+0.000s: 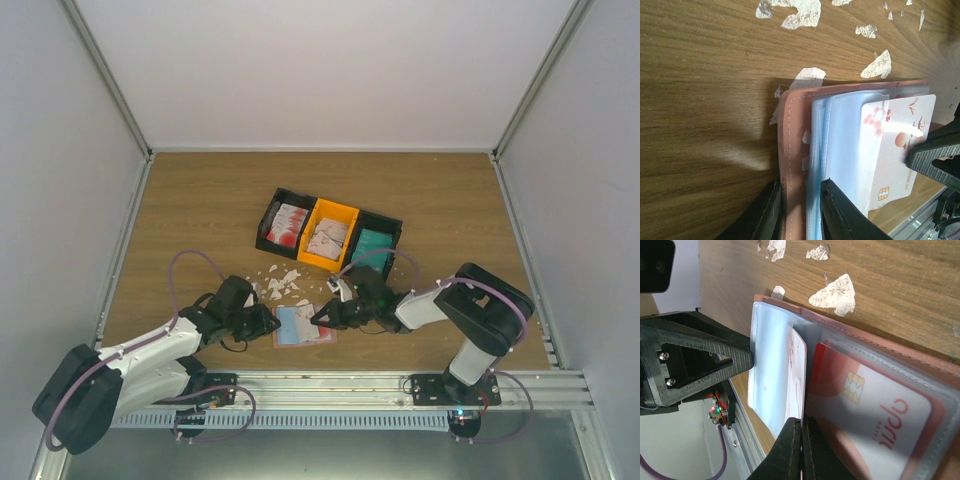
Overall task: Put the credit cards into the card holder
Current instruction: Insert the credit card into the card holder.
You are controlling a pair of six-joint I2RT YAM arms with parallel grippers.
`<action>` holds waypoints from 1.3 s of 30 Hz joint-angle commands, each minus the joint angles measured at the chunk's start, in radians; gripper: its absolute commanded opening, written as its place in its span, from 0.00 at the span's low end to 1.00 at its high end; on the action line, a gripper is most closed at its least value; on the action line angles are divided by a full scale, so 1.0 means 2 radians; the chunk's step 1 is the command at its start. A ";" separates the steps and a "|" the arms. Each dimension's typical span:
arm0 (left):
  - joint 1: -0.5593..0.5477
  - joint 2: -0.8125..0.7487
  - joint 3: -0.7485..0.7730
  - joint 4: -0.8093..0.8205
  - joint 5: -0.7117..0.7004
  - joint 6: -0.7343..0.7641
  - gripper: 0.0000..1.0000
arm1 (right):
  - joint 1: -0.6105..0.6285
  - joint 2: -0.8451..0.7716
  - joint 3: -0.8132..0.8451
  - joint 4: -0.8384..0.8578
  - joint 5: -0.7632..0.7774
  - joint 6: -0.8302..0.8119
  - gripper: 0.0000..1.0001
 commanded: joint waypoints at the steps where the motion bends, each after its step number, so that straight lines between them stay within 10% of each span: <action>1: -0.007 0.007 -0.013 -0.004 -0.010 0.004 0.25 | 0.004 0.019 -0.007 0.021 0.013 0.035 0.01; 39: -0.022 -0.011 -0.042 0.028 0.006 -0.012 0.06 | 0.045 0.109 0.005 0.138 0.018 0.136 0.01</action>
